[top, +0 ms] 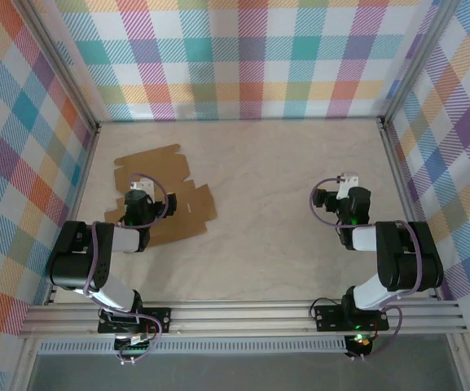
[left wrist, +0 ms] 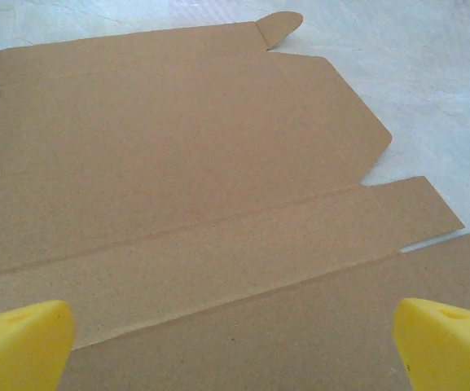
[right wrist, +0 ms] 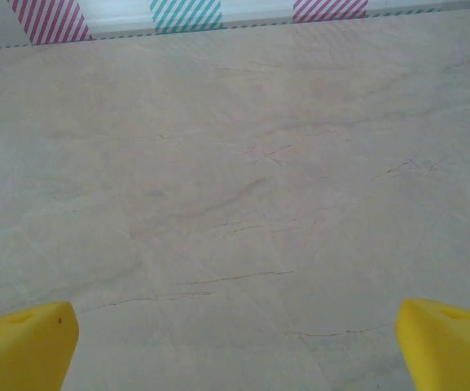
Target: Fold the paper box
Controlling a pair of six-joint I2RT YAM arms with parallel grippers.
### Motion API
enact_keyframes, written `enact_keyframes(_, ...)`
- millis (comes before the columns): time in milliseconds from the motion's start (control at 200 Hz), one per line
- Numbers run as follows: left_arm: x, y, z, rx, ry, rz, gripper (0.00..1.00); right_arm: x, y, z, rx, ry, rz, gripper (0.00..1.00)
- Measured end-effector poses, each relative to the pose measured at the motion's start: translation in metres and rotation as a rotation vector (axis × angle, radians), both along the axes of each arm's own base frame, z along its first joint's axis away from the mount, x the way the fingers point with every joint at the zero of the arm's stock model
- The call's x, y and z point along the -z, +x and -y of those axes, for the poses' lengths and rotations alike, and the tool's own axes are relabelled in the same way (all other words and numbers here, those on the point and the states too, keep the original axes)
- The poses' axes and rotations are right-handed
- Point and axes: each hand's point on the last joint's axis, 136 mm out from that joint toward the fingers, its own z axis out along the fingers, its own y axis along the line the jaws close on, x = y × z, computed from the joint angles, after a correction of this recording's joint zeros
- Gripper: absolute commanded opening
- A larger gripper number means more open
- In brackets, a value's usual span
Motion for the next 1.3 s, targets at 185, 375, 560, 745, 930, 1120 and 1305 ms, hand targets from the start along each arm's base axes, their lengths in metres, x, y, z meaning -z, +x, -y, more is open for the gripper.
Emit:
enact_keyframes(185,0.0,0.0,0.0,0.0,0.0,0.0,1.0,0.0,0.0,0.0,0.0,0.0,0.0,1.0)
enact_keyframes(375,0.0,0.0,0.0,0.0,0.0,0.0,1.0,0.0,0.0,0.0,0.0,0.0,0.0,1.0)
enact_keyframes(560,0.0,0.0,0.0,0.0,0.0,0.0,1.0,0.0,0.0,0.0,0.0,0.0,0.0,1.0)
enact_keyframes(745,0.0,0.0,0.0,0.0,0.0,0.0,1.0,0.0,0.0,0.0,0.0,0.0,0.0,1.0)
enact_keyframes(930,-0.009,-0.003,-0.009,-0.053,0.007,-0.006,1.0,-0.008,-0.004,0.002,0.011,0.0,0.0,1.0)
enact_keyframes(1120,-0.075,0.0,-0.011,-0.091,-0.014,0.097,1.0,-0.058,-0.005,-0.001,0.0,0.006,0.07,1.0)
enact_keyframes(1305,-0.126,0.016,-0.008,-0.132,-0.129,0.102,1.0,-0.102,0.001,-0.026,-0.059,0.058,0.062,1.0)
